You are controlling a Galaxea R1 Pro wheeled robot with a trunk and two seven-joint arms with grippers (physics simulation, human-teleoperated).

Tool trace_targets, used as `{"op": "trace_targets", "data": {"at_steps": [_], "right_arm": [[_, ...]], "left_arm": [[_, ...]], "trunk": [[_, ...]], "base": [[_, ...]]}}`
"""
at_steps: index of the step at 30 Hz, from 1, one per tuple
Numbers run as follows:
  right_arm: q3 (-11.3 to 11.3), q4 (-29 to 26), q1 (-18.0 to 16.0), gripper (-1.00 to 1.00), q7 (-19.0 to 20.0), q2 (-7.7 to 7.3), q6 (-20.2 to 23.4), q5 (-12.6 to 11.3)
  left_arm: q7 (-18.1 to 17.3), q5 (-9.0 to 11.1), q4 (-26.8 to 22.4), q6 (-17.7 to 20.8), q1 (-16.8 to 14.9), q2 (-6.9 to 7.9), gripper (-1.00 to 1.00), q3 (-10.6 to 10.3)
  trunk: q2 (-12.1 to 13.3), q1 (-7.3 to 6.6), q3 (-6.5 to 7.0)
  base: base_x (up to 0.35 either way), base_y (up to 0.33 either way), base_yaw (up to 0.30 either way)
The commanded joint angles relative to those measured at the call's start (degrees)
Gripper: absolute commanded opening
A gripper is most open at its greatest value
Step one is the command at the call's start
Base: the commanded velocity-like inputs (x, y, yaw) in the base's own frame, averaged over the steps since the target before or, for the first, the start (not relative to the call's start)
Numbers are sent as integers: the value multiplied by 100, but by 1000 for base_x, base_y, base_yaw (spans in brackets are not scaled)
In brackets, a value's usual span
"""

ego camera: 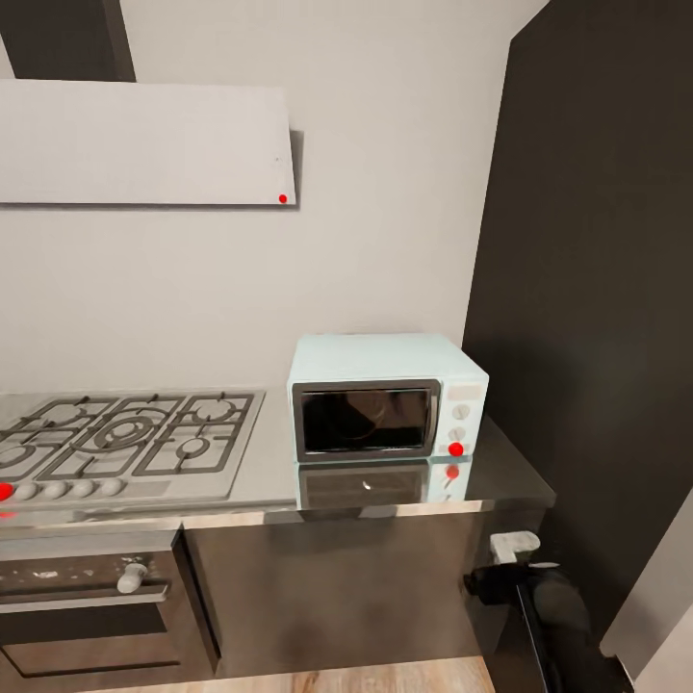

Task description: In the kitchen, take the popcorn bag from the countertop, put it into the microwave, and heat it until the popcorn is cooked so the cooked popcorn ends up inside the bag.

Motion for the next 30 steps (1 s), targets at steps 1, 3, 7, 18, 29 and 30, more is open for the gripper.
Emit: {"op": "trace_targets", "data": {"at_steps": [1,3,7,18,29,30], "right_arm": [[-10,-61,-304,100,63,1,320,63],[-9,-75,-509,100,58,0,501,64],[-7,-86,-1529,100,10,-2,656,128],[-9,-64,-2701,100,-26,30,656,132],[-75,839,-2712,100,-731,329,-1019,44],[-79,924,-2711,100,-776,327,-1138,37]], "left_arm": [[-15,60,-1,17,-2,1,100,-40],[-15,60,-1,17,-1,1,100,-41],[-15,60,-1,17,-2,3,100,-38],[-15,60,-1,17,-2,9,100,-38],[-15,60,-1,17,-3,10,100,-35],[-15,60,-1,17,-4,11,100,-35]], "trunk": [[-5,1,-8],[-5,1,-8],[-5,1,-8],[-5,1,-8],[-5,1,-8],[-5,1,-8]], "base": [[0,0,0],[0,0,0],[0,0,0],[0,0,0],[0,0,0],[0,0,0]]}}
